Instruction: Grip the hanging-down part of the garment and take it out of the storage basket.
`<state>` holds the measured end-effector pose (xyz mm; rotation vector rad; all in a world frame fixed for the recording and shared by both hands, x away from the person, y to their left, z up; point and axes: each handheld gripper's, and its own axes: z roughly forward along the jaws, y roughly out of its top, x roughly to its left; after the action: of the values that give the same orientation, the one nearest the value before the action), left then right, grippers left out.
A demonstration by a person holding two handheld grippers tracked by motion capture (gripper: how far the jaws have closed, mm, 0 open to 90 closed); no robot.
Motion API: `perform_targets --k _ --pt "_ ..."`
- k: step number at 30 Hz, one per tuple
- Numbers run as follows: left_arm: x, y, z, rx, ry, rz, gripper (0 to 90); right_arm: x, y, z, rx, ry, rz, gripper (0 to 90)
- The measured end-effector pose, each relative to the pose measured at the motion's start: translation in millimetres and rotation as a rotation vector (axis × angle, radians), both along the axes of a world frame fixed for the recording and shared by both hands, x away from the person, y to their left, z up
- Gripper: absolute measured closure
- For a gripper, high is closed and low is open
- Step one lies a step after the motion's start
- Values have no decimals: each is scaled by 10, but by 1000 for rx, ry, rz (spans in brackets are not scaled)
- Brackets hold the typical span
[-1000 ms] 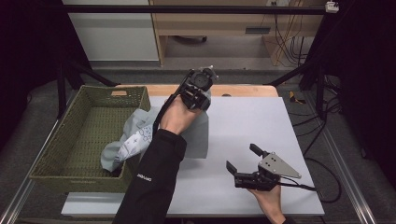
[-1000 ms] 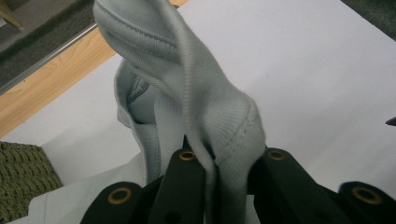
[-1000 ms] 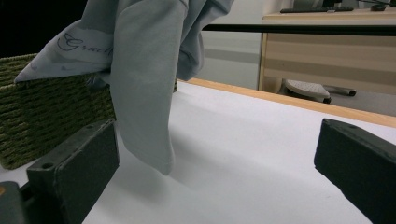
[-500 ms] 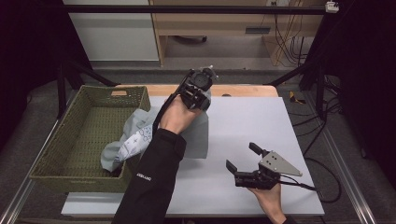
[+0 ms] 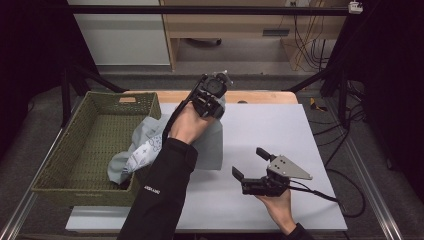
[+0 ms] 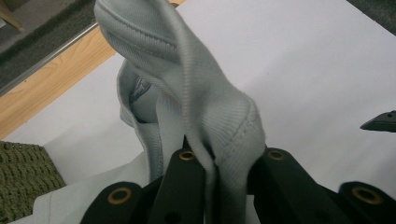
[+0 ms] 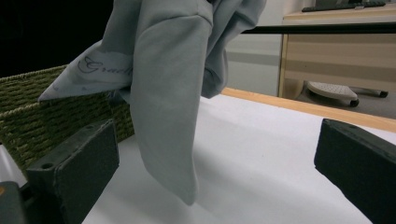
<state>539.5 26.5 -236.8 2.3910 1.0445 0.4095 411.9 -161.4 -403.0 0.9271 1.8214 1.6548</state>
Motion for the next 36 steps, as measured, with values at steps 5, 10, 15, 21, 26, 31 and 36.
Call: perform_targets --k 5,10,15,21,26,31,36 --pt "-6 0 9 10 2 -6 826 99 187 68 19 8 36 4" --pt "-10 16 26 17 0 -6 826 168 322 95 7 5 47 4" --pt "-17 20 44 16 -4 -7 826 230 420 88 -2 4 45 4" --pt "-14 8 35 19 -3 -10 826 318 512 99 -9 -9 33 4" --pt "-8 6 29 14 -4 -5 827 368 641 111 7 3 42 8" --pt "-8 3 24 25 -3 -13 826 423 773 97 6 17 51 10" --pt "-9 7 26 18 -2 -11 826 508 896 59 -21 22 55 22"
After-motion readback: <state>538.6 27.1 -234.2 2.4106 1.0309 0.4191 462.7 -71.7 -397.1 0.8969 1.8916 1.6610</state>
